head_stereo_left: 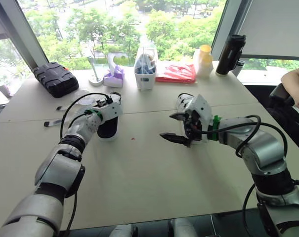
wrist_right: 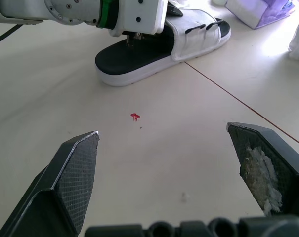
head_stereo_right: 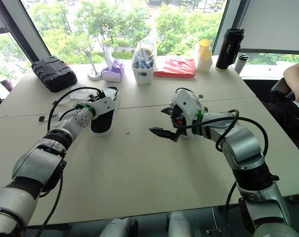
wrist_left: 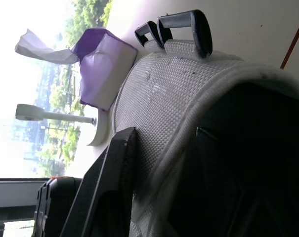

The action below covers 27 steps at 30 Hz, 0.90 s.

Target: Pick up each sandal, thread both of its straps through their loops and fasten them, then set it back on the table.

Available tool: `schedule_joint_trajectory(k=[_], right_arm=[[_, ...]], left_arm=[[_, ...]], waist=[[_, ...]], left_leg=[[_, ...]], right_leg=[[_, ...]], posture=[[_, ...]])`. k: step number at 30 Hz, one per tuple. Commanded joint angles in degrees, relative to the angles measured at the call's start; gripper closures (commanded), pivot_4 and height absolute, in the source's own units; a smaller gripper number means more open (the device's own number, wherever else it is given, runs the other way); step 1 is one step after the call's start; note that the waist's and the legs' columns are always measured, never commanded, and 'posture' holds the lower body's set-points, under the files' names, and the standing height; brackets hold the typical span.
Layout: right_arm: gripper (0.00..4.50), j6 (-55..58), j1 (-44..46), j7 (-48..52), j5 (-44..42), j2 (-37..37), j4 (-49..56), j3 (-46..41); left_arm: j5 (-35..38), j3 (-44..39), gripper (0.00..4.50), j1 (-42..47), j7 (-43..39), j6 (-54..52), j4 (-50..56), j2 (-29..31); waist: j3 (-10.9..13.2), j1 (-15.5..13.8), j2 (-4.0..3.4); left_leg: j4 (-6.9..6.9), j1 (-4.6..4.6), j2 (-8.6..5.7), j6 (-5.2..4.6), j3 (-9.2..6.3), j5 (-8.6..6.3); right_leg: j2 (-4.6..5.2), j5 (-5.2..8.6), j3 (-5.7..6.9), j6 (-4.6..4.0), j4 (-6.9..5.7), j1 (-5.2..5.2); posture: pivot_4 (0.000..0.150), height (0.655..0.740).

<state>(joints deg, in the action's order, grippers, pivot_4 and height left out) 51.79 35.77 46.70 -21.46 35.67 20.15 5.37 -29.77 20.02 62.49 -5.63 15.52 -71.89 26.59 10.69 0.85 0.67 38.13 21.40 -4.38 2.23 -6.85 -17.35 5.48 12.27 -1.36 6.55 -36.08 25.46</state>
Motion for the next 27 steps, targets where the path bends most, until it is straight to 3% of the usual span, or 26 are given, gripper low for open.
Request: schedule_joint_trajectory(k=[1, 7, 12, 19, 22, 27], right_arm=[[0.00, -1.85, 0.19, -0.29, 0.01, 0.79, 2.08, 0.07], [0.00, -2.84, -0.08, -0.21, -0.17, 1.38, 1.85, 0.46], [0.00, -5.13, 0.34, 0.33, 0.67, 2.26, 0.22, 0.77], [0.00, -9.98, 1.76, 2.68, 2.58, 4.61, -5.39, 0.63], [0.00, -11.29, 1.96, 3.22, 3.29, 4.95, -6.58, 0.84], [0.00, -12.49, 1.83, 4.01, 4.07, 5.35, -7.10, 1.17]], left_arm=[[-0.22, 0.08, 4.40, -0.43, -0.24, -0.13, -1.46, 0.56], [1.26, -1.00, 4.46, -0.55, -0.95, 7.07, 1.40, 2.22], [3.83, -1.95, 4.46, -1.43, -8.26, 22.22, 6.30, 6.34], [16.03, 0.34, 4.46, -4.71, -31.19, 52.63, 14.48, 12.15], [25.41, 2.52, 4.46, -6.68, -39.83, 56.82, 17.96, 12.42], [30.60, 9.01, 4.46, -9.94, -47.60, 63.78, 21.19, 14.88]], waist=[[-0.02, -0.04, 0.00], [-0.02, -0.08, 0.02], [0.01, -0.17, 0.06], [0.03, -0.26, 0.10], [0.03, -0.14, 0.09], [0.03, 0.29, 0.09]], left_leg=[[0.00, 0.00, 0.00, 0.00, 0.00, 0.00], [0.00, -0.01, 0.00, 0.00, 0.00, 0.00], [0.00, 0.07, 0.00, 0.18, -0.01, 0.10], [0.00, 0.14, 0.00, 0.21, 0.00, 0.12], [0.00, 0.14, 0.00, 0.15, 0.01, 0.08], [0.00, 0.12, 0.01, -0.09, 0.02, -0.05]], right_leg=[[0.00, 0.00, 0.00, 0.00, 0.00, -0.01], [0.01, 0.00, 0.00, 0.00, 0.00, -0.01], [0.03, 0.00, 0.00, 0.00, 0.04, 0.05], [0.11, 0.00, 0.00, 0.00, 0.16, 0.05], [0.11, 0.00, -0.01, 0.00, 0.17, 0.05], [0.07, 0.00, -0.02, 0.00, 0.12, 0.05]], posture=[[0.150, 0.7400], [0.150, 0.7400], [0.150, 0.7400], [0.150, 0.7400], [0.150, 0.7400], [0.150, 0.7400]])
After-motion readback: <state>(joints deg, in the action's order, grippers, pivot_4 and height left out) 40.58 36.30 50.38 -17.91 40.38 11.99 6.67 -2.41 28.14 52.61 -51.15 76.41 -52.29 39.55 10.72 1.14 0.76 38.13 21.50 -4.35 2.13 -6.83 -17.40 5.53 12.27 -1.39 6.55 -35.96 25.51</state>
